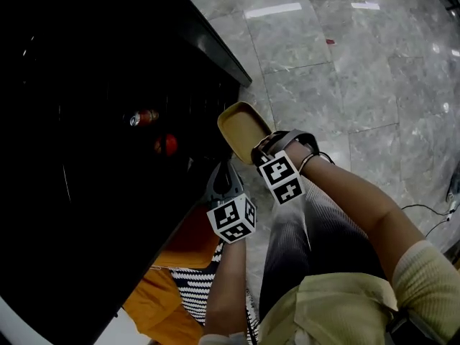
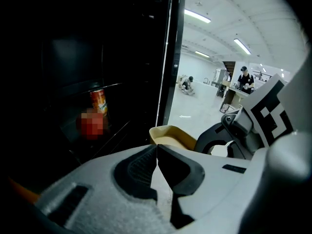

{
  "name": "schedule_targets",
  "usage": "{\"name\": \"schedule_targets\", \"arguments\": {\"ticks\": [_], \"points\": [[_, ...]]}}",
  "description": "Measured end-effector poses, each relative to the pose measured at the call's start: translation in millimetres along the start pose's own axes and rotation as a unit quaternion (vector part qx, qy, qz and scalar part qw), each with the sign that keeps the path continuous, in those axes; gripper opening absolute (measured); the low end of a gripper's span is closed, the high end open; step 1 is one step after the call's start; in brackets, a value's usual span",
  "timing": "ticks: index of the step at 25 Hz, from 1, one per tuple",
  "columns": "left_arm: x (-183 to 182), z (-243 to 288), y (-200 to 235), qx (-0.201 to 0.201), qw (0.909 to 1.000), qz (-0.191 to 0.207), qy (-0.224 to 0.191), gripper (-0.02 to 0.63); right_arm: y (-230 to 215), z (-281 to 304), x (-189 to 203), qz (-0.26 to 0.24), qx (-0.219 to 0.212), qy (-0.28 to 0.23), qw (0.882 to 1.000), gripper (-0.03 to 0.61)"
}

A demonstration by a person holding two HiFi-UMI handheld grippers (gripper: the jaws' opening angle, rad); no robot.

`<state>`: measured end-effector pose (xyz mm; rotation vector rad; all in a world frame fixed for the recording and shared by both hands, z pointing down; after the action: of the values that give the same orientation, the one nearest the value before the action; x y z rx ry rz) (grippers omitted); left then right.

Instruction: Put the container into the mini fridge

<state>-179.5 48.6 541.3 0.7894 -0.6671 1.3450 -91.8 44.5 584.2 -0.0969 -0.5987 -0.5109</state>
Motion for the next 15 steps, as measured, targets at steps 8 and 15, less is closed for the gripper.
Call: {"name": "schedule_targets", "arguments": {"ticks": [8,15], "points": [[11,33,16,-0.019,0.9998,0.001,-0.007,0.026,-34,40,18,-0.043,-0.008,0.007,0.999,0.031],[24,56,33,-0.025,0.9996,0.002,-0.015,0.026,-49,78,38,-0.068,-0.018,0.017,0.997,0.031]]}}
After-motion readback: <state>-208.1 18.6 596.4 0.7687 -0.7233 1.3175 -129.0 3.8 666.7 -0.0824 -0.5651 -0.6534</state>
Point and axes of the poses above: the fingertips, and each gripper's own axes: z forward along the fingers, y to its left, x out of its underside, the point moved 5 cm from there along -z, backward along the fingers, and after that the axes turned 6 degrees about -y, right-handed, at the moved point
